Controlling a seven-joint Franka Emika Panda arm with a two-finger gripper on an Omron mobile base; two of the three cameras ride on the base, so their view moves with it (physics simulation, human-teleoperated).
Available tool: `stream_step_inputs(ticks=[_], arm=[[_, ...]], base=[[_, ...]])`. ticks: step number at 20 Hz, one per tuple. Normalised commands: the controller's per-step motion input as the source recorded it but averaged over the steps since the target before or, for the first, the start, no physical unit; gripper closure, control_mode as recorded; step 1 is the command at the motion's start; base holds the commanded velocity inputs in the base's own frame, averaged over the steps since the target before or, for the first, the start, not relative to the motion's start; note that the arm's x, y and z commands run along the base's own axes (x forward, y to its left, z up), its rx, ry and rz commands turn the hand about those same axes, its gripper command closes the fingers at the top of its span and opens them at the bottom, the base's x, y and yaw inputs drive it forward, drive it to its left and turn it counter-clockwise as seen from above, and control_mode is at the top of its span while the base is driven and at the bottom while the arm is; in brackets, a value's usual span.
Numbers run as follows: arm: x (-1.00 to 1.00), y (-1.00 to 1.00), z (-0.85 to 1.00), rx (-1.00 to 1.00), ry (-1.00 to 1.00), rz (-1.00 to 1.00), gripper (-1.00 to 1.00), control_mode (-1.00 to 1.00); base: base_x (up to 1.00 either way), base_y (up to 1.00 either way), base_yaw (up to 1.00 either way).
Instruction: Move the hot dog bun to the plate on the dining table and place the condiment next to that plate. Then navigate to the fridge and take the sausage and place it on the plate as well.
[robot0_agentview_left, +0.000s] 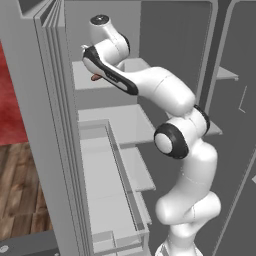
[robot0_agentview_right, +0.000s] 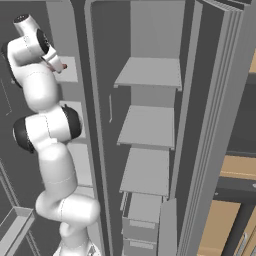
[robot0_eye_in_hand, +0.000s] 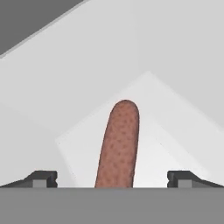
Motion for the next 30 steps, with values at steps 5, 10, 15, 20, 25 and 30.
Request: stream_step_inputs(ticks=[5,10,15,20,25,30], arm=[[0.23,0.10,-0.11,0.00,0.03,-0.05,-1.00,-1.00],[-0.01,0.01,-0.35,0.00,0.02,-0.01,-1.00,-1.00],[-0.04,0.00,-0.45,0.00,0.00,0.00,-1.00,-1.00],[-0.03,0.00,-0.50,0.00,0.00,0.00,1.00,-1.00],[0.00,0.00,-0.43,-0.01,0.06,0.00,1.00,-1.00],[-0.14,-0.06,-0.14,0.00,0.07,-0.02,1.00,-1.00]], base=[[0.00,0.00,0.00],[0.00,0.00,0.00],[0.00,0.00,0.00],[0.00,0.00,0.00],[0.00,0.00,0.00],[0.00,0.00,0.00]])
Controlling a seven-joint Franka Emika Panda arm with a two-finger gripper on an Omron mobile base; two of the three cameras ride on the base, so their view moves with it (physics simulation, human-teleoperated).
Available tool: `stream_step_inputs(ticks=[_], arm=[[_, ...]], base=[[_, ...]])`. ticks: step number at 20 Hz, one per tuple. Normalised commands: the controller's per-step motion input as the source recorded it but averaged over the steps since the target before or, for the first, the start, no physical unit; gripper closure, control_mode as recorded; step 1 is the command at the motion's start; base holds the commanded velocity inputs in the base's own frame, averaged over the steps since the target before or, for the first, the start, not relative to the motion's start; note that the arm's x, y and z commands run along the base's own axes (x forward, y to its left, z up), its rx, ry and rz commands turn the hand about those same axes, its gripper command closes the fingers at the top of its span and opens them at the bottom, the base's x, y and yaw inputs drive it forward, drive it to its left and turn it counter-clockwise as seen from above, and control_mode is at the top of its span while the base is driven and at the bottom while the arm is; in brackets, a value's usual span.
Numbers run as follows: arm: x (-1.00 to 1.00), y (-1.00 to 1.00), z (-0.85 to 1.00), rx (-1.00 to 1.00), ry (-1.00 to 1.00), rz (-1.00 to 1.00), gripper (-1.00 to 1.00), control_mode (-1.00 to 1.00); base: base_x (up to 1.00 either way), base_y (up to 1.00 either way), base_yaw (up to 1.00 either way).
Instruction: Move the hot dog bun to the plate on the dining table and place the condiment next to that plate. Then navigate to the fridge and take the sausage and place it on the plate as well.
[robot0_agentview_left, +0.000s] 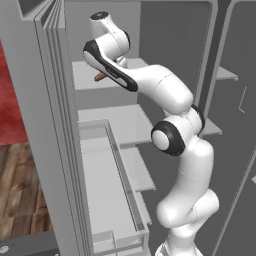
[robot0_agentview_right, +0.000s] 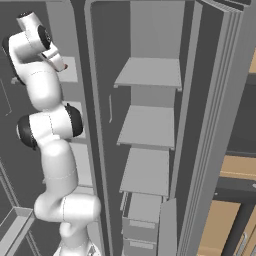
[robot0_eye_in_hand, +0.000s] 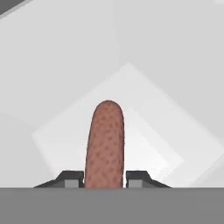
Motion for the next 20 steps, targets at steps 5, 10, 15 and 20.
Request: stream_step_inputs(ticks=[5,10,15,20], arm=[[-0.47,-0.20,0.01,0.00,-0.10,-0.06,1.00,-1.00],[-0.54,-0.41,0.00,0.03,-0.20,-0.01,1.00,-1.00],[-0.60,-0.59,-0.05,0.12,-0.29,0.00,1.00,-1.00],[-0.89,-0.51,-0.24,0.14,-0.35,0.06,1.00,-1.00]], base=[[0.00,0.00,0.00],[0.00,0.00,0.00],[0.00,0.00,0.00],[0.00,0.00,0.00]])
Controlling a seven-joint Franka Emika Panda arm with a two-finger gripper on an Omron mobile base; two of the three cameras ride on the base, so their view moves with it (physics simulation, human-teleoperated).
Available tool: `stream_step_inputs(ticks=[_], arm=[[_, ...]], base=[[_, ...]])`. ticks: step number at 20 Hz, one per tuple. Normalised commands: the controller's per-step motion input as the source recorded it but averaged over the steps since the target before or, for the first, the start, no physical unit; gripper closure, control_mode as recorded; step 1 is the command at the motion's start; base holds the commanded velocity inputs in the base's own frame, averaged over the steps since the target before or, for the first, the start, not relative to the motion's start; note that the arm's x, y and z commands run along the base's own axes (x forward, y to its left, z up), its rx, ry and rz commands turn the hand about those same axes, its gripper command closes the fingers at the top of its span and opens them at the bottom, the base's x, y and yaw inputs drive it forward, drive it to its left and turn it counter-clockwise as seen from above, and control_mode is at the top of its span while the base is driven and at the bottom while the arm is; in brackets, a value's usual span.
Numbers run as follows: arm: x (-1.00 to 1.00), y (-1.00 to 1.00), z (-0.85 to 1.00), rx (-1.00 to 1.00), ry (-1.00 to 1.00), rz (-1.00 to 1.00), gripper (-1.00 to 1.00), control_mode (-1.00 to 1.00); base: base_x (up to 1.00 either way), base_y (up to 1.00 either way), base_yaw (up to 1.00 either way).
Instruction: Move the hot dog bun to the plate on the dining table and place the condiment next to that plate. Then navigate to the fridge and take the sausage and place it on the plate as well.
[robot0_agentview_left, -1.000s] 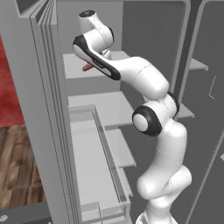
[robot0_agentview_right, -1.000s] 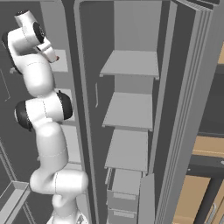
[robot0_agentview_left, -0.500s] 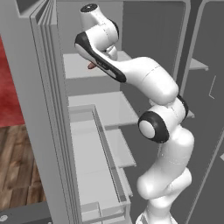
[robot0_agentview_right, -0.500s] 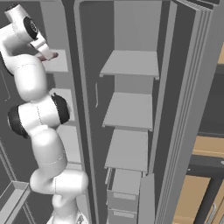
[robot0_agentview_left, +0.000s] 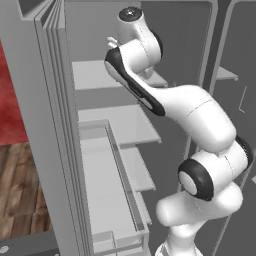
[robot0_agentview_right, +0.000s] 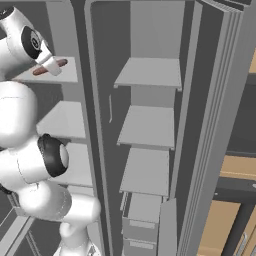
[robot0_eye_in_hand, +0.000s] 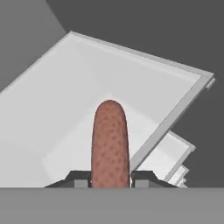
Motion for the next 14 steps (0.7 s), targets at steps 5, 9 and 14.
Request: stream_step_inputs(ticks=[5,9,14], arm=[[-1.00,-0.39,-0.04,0.11,-0.32,0.07,1.00,-1.00],[-1.00,-0.35,0.04,0.07,-0.24,0.06,1.00,-1.00],[-1.00,-0.25,0.40,0.05,-0.16,0.03,1.00,-1.00]], base=[[0.00,0.00,0.00],[0.00,0.00,0.00],[0.00,0.00,0.00]])
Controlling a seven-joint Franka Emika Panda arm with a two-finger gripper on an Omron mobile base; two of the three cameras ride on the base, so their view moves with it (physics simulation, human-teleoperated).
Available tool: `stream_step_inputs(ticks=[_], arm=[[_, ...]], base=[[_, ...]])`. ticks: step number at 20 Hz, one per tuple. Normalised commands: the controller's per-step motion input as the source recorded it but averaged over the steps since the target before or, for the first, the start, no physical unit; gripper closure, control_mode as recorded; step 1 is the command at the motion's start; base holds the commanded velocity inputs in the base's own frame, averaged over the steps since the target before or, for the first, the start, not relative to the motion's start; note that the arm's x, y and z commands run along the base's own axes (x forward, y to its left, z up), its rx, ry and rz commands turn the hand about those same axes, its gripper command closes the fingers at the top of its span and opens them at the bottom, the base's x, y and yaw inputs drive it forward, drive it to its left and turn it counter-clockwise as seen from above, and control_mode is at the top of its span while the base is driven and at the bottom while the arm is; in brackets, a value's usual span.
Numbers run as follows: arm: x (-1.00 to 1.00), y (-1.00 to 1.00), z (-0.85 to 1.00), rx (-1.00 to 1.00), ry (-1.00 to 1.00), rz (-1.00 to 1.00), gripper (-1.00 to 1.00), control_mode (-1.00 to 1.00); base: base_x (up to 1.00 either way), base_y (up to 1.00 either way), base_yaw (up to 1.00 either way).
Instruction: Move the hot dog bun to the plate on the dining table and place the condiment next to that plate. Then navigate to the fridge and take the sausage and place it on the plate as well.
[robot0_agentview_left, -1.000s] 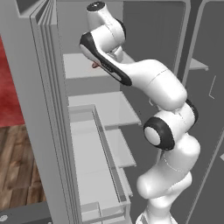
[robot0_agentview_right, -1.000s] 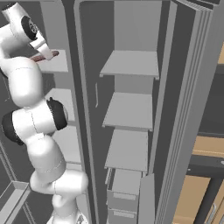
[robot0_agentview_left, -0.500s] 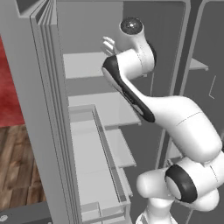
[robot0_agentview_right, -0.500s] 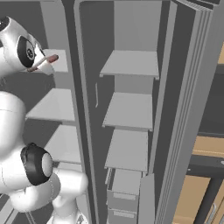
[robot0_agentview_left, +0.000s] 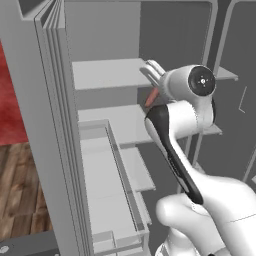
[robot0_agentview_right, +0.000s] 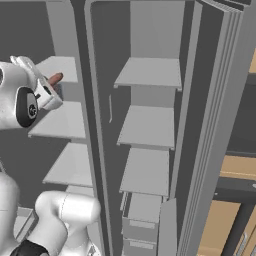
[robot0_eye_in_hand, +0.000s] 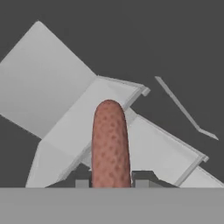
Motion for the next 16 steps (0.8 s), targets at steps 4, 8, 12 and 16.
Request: stream_step_inputs(ticks=[4,8,12,16], arm=[[-0.96,-0.17,0.60,0.02,-0.02,0.00,1.00,-1.00],[-0.97,-0.16,0.26,0.00,0.00,0.00,1.00,-1.00],[-1.00,-0.22,0.00,0.01,0.00,0.00,1.00,-1.00],[-0.72,-0.01,-0.09,0.00,0.00,-0.06,1.00,-1.00]], base=[[0.00,0.00,0.00],[0.00,0.00,0.00],[0.00,0.00,0.00],[0.00,0.00,0.00]])
